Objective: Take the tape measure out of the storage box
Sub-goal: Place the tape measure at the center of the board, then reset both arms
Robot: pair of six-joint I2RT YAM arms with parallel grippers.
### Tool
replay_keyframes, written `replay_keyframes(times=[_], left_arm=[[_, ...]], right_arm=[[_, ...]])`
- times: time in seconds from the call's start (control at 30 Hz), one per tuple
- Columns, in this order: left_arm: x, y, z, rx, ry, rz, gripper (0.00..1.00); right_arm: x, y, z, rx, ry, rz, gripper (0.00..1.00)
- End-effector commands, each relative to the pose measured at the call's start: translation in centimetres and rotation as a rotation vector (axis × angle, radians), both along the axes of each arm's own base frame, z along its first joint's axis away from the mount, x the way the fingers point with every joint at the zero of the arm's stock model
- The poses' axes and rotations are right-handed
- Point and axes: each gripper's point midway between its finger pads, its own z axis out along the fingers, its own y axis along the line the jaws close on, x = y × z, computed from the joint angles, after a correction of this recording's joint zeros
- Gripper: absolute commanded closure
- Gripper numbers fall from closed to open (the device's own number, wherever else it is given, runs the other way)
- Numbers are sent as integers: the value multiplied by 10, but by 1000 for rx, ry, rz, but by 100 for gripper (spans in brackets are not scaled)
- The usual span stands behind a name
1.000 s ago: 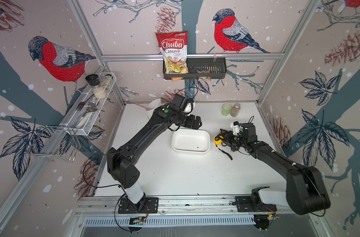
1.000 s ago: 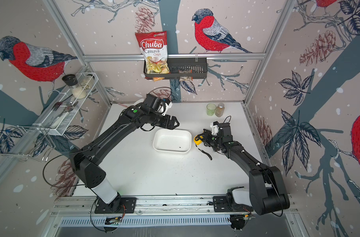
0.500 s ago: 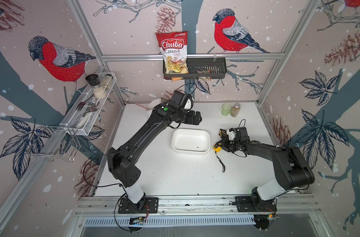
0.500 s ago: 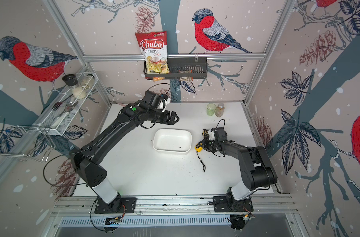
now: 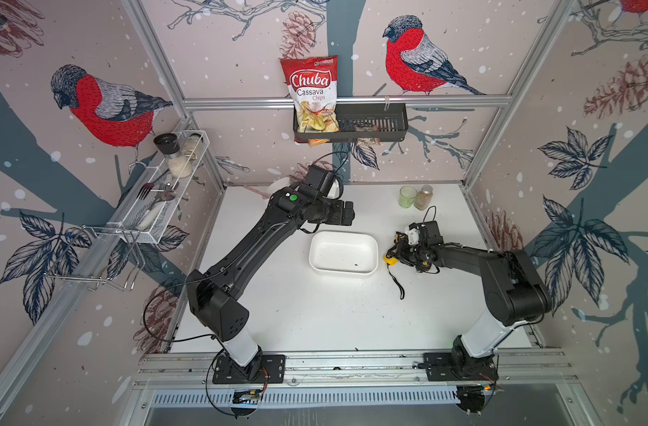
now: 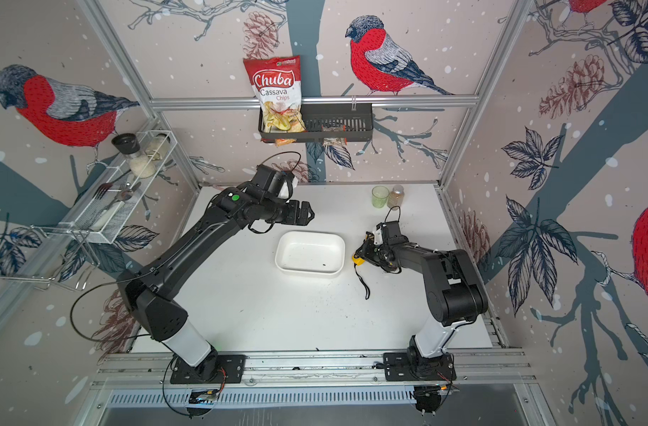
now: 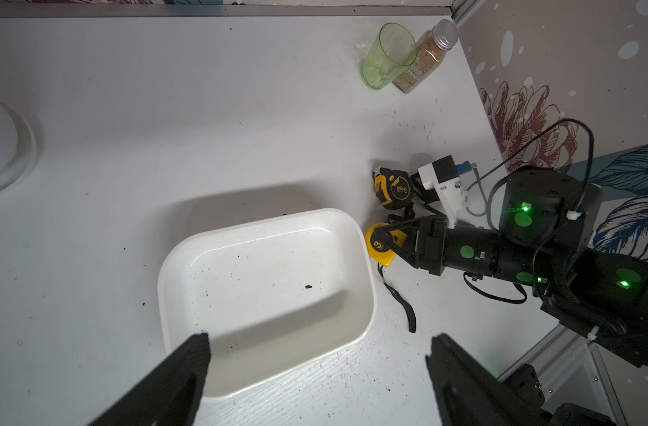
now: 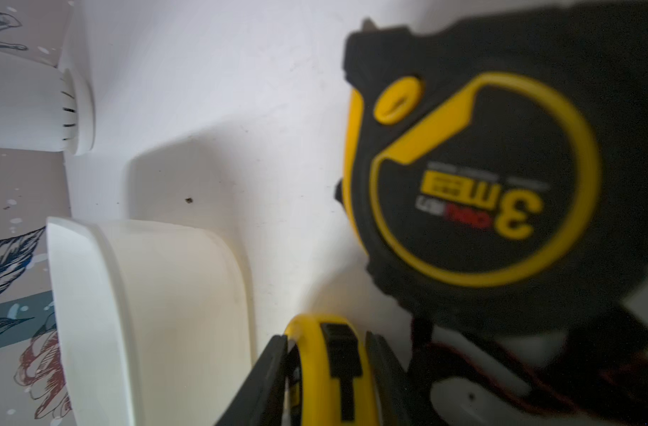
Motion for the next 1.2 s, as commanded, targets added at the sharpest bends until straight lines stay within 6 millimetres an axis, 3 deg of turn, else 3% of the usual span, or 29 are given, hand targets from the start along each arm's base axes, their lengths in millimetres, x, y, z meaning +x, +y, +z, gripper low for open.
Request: replay_keyframes(times=[0.0, 0.23, 0.43, 0.63, 0.77, 0.93, 1.0, 1.07, 1.17], left_arm=[[1, 7, -1, 19, 0, 22, 4], [5, 19, -10, 50, 12, 64, 4], [7, 32, -23, 77, 22, 108, 4], [9, 40, -27, 72, 19, 135, 4], [13, 52, -26, 85, 0, 172, 4], [24, 92, -19, 137, -82, 300, 4], [31, 118, -15, 166, -146, 376, 4], [37, 145, -14, 190, -219, 457, 4], [39, 196, -19, 252, -363, 624, 4]], right_arm=[[-13, -11, -14, -71, 48, -6, 54], [-27, -19, -17, -100, 63, -27, 32], [-24, -23, -5, -119, 17, -45, 10], [-16, -22, 16, -142, -32, -29, 5], [-12, -17, 42, -138, -83, -7, 1], [-4, -14, 90, -123, -210, 6, 0], [3, -19, 112, -148, -294, -3, 0], [14, -31, 129, -219, -396, -38, 0], [32, -67, 140, -376, -537, -148, 0]])
